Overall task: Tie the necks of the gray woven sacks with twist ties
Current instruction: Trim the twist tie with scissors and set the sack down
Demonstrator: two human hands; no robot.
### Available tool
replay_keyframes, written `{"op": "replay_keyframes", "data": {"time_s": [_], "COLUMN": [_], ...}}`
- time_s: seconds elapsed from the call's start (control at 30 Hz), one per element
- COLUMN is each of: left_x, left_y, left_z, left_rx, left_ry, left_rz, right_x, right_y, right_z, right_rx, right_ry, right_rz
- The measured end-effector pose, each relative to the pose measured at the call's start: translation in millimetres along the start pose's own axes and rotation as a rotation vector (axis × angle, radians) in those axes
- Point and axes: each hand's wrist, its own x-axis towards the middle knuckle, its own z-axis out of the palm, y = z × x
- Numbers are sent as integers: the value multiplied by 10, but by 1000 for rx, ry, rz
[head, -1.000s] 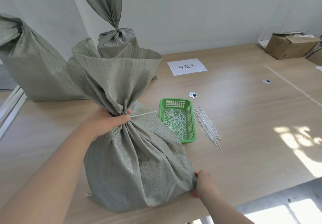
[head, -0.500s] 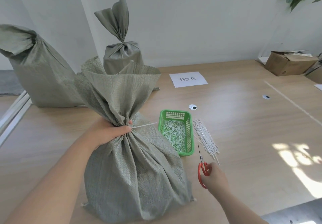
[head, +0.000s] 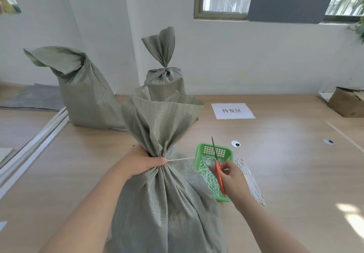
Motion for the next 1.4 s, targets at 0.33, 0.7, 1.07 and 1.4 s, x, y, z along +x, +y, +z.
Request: {"op": "replay_keyframes", "data": {"time_s": [0.33,0.7,1.07,1.4], "left_x": [30,79,111,138], "left_y": [17,-14,-75,-72], "left_z": [-6,9,32,37], "left_rx": [-34,-56,-109,-99], "left_ry": [-4,37,11,0], "left_rz": [-42,-10,25,42], "right_x": [-813,-838,-819,-868], "right_y": [-502,-629,-670,-593], "right_z": [227,518,660,786], "right_rx": [265,256,233,76], "right_ry": [-364,-460,-433,-314], "right_rz": [65,200,187,120]}}
